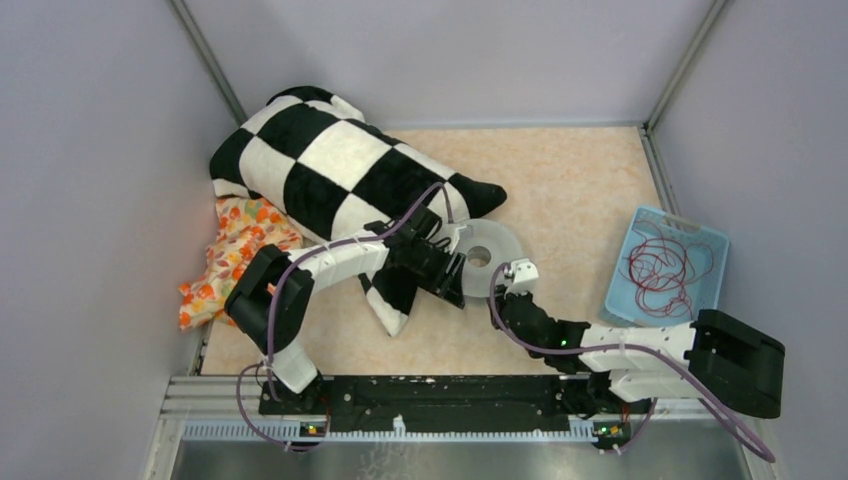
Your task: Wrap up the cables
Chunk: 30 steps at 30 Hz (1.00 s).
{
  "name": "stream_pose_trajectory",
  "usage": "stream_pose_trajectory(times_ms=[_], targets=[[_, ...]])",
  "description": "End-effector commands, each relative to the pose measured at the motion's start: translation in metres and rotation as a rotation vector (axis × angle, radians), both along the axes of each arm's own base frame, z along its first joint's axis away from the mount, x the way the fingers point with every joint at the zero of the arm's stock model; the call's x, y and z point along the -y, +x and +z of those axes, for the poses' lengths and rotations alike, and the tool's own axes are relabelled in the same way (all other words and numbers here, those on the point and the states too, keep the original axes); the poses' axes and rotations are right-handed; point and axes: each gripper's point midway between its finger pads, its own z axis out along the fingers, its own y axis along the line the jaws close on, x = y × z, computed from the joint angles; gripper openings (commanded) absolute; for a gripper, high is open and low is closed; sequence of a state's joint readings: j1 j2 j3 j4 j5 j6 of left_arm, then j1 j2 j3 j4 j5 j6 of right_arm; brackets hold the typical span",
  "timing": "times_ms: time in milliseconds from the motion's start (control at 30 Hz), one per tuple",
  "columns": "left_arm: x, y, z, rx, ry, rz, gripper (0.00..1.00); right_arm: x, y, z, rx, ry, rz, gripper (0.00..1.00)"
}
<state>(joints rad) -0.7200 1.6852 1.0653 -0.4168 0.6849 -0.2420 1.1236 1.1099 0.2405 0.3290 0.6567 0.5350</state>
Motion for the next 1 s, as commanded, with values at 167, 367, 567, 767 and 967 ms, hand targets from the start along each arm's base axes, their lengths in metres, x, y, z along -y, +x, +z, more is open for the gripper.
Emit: stream_pose_trajectory(times_ms=[167,367,567,767,967], targets=[[0.024,0.010,0.014,0.042,-0.075,-0.033,0.54,0.007,0.004,0.042,0.023,0.067,-0.085,0.32],[0.027,0.016,0.018,0.059,-0.084,-0.029,0.54,0.032,-0.001,0.054,0.029,0.057,-0.127,0.75],[0.031,0.020,0.021,0.070,-0.093,-0.023,0.54,0.064,-0.002,0.079,0.062,-0.001,-0.204,0.82],[0.034,0.021,0.029,0.078,-0.108,-0.029,0.54,0.088,0.002,0.124,0.142,0.050,-0.306,0.98],[0.042,0.027,0.030,0.077,-0.121,-0.036,0.54,0.103,0.006,0.155,0.184,-0.008,-0.366,0.99]])
